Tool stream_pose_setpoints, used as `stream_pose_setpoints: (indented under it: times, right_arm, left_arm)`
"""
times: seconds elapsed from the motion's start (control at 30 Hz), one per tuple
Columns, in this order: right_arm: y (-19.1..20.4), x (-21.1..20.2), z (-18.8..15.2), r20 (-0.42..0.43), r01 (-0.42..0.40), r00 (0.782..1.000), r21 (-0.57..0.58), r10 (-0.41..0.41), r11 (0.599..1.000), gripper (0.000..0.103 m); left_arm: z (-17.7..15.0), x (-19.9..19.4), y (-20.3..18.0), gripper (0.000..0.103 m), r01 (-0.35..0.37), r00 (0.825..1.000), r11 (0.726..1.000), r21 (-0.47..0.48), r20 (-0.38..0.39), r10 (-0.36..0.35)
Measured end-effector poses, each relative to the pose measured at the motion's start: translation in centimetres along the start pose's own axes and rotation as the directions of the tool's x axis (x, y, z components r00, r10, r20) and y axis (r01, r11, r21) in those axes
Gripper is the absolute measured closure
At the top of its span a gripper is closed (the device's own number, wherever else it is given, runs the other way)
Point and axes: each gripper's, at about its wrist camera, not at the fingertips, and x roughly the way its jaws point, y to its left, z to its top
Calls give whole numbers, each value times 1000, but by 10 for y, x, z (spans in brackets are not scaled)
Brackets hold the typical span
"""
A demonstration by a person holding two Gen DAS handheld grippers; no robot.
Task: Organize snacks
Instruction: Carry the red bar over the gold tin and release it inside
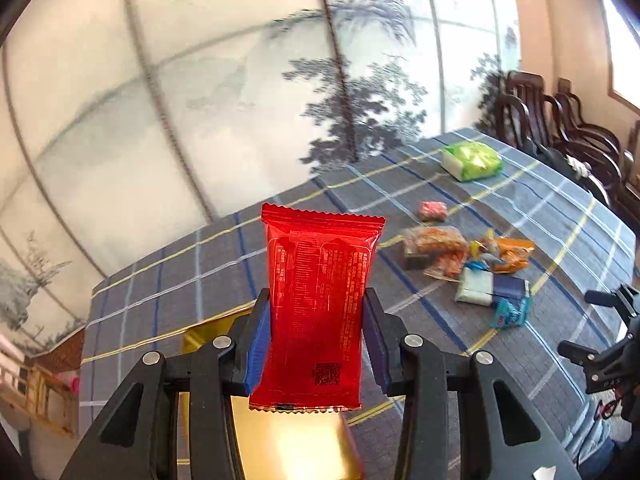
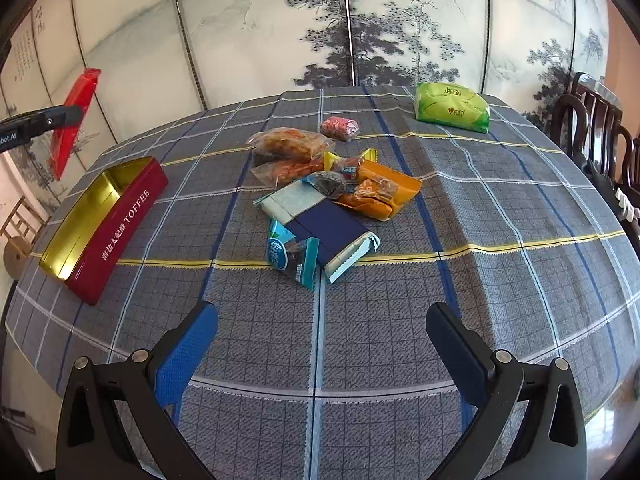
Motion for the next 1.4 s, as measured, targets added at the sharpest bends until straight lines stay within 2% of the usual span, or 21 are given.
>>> stream_pose_setpoints:
  times: [0.07,0.17,0.3,0.4,0.6,0.97,1.4]
  right_arm:
    - [0,1,-1,-5,-6,1000,4,6,1000,0]
    - [1,-1,-2,0,-13,1000,8,13,1000,0]
    - [5,-1,-2,-4,-16,1000,-7,16,1000,0]
    - [9,-2,-3,-3,-18,1000,-13,17,1000,0]
    - [15,1,-8,-19,-18,1000,-27,17,999,0]
    - [12,7,-13,-40,-30,999,-13,29,999,0]
    - [4,15,-19,-66,-32,997,3,32,999,0]
  left_arm:
    - [-5,-4,21,64,-35,999,995,-93,-6,34]
    - [-20,-1,46,64,-130,992,980,-154,-26,127]
    - [-42,15,73,65,-165,985,959,-232,-87,149]
    - [-56,30,82,65,-205,975,950,-235,-135,177]
    - [-71,47,87,64,-222,965,943,-250,-196,175]
    - [-75,64,89,64,-235,954,939,-250,-243,174]
    - [-87,89,94,64,-267,930,933,-241,-317,184]
